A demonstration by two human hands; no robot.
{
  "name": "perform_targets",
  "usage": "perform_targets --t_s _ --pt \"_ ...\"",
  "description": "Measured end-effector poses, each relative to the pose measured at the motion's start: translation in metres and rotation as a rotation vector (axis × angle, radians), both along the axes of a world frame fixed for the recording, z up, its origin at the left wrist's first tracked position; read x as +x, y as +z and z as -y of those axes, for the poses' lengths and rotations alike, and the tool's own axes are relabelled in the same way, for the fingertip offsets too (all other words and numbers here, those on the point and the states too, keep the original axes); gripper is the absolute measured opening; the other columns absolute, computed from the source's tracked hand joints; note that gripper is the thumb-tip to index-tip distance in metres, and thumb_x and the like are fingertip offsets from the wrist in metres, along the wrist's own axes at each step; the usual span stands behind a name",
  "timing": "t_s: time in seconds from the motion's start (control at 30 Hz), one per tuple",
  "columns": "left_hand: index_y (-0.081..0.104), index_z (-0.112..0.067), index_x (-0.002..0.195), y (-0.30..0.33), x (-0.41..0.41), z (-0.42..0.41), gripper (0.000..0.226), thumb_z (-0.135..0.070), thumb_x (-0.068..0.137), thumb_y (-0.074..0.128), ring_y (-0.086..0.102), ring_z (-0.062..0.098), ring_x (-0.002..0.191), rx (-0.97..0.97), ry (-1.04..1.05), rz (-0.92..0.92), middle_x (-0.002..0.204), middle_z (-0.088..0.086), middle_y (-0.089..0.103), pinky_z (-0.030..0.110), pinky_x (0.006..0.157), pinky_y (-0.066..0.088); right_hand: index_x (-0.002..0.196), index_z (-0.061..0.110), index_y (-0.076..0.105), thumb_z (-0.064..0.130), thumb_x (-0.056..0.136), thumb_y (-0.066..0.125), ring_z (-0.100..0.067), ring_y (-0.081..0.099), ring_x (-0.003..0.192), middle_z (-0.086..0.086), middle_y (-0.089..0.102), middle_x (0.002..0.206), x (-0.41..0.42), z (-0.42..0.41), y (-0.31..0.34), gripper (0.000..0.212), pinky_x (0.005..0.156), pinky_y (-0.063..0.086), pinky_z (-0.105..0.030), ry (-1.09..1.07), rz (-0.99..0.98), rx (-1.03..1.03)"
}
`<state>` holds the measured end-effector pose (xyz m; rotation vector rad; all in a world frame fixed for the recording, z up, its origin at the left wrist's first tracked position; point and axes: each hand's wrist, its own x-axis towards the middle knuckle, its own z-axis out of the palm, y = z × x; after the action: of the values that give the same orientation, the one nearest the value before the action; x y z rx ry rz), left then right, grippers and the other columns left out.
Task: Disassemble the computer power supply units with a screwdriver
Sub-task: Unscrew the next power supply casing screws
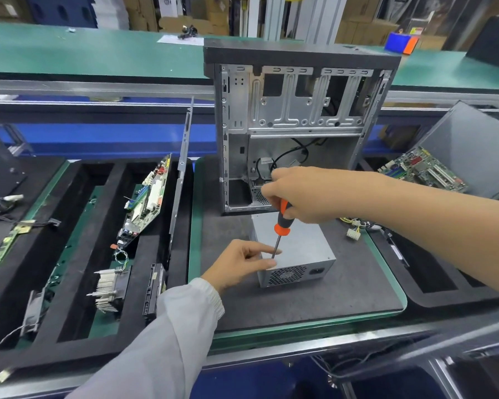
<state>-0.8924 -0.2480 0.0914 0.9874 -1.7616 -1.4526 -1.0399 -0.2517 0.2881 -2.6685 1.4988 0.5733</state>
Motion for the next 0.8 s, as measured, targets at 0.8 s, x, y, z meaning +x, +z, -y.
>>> perform_targets --t_s 0.8 --pt "0.078 -0.031 0.095 0.035 -0.010 0.013 0.020 -0.043 0.082 0.070 0.042 0.021 0.088 -0.077 -0.107 -0.076 0.086 0.009 0.052 0.036 0.083 0.034 0.115 0.027 0.050 0.018 0.087 0.063 -0.021 0.049 0.098 0.004 0.045 0.107 0.000 -0.002 0.015 0.032 0.081 0.046 -0.037 0.149 -0.130 0.137"
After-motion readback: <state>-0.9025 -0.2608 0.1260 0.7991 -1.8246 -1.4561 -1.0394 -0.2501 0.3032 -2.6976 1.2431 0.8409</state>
